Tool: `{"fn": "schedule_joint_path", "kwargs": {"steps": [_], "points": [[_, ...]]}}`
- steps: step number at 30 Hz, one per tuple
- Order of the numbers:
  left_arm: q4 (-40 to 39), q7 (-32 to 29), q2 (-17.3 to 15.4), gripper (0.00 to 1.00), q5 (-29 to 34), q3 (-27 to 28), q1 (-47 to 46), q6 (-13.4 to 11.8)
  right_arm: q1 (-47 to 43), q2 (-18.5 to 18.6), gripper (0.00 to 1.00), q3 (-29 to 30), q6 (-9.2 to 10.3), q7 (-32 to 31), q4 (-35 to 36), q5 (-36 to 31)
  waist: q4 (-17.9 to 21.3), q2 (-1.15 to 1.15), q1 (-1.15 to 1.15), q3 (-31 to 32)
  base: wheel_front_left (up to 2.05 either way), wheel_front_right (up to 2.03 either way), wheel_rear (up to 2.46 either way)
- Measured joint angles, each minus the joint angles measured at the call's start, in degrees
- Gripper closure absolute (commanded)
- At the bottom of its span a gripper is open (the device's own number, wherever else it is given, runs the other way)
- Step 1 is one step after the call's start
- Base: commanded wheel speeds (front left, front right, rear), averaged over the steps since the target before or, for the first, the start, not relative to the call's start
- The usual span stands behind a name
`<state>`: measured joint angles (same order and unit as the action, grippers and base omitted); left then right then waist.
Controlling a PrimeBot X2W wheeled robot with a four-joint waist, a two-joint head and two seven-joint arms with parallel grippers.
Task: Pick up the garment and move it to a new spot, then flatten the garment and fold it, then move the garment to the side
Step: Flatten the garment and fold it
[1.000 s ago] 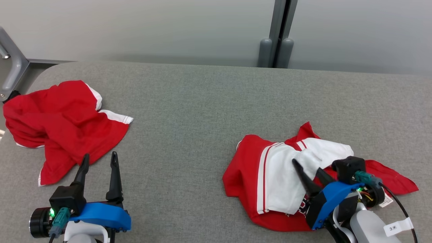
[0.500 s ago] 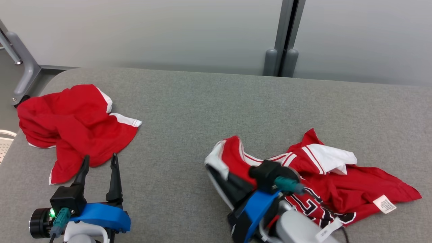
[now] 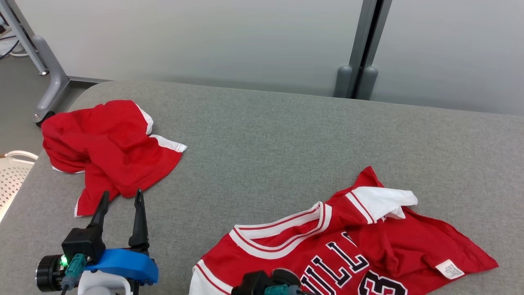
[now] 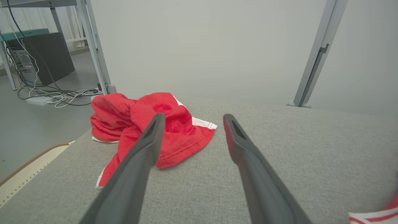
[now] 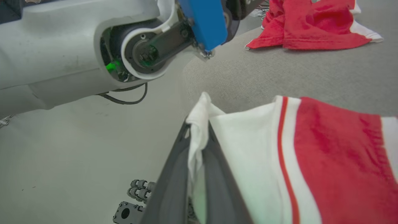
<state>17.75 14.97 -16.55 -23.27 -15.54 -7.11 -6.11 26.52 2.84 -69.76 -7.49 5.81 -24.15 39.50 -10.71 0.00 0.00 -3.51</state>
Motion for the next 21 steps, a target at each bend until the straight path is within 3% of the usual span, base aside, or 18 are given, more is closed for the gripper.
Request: {"fn": "schedule_joint_path", "kwargs": {"steps": [3, 9, 15, 21], "points": [[-0.1, 0.01, 0.01, 0.0, -0.29, 0.14, 0.44, -0.31, 1.43, -0.05, 0.0, 1.99, 0.0, 2.63, -2.45, 0.59, 0.69, 0.0, 0.0, 0.1, 0.0, 0.0, 0.0], [-0.52, 0.01, -0.26, 0.0, -0.44, 0.31, 1.31, -0.67, 4.03, 0.05, 0.0, 12.69, 0.0, 6.93, -9.15, -0.71, 2.77, 0.0, 0.0, 0.73, 0.0, 0.0, 0.0], [-1.14, 0.01, -0.76, 0.0, -0.62, 0.52, 2.29, -0.96, 4.93, 5.67, 0.0, 23.52, 0.0, 8.26, -11.71, -5.47, 5.0, 0.0, 0.0, 1.13, 0.0, 0.0, 0.0], [-1.8, 0.01, -0.87, 0.0, -0.79, 0.64, 2.37, -1.29, 2.18, 11.0, 0.0, 31.04, 0.0, 6.46, -9.15, -10.51, 6.36, 0.0, 0.01, 0.71, 0.0, 0.0, 0.0]]}}
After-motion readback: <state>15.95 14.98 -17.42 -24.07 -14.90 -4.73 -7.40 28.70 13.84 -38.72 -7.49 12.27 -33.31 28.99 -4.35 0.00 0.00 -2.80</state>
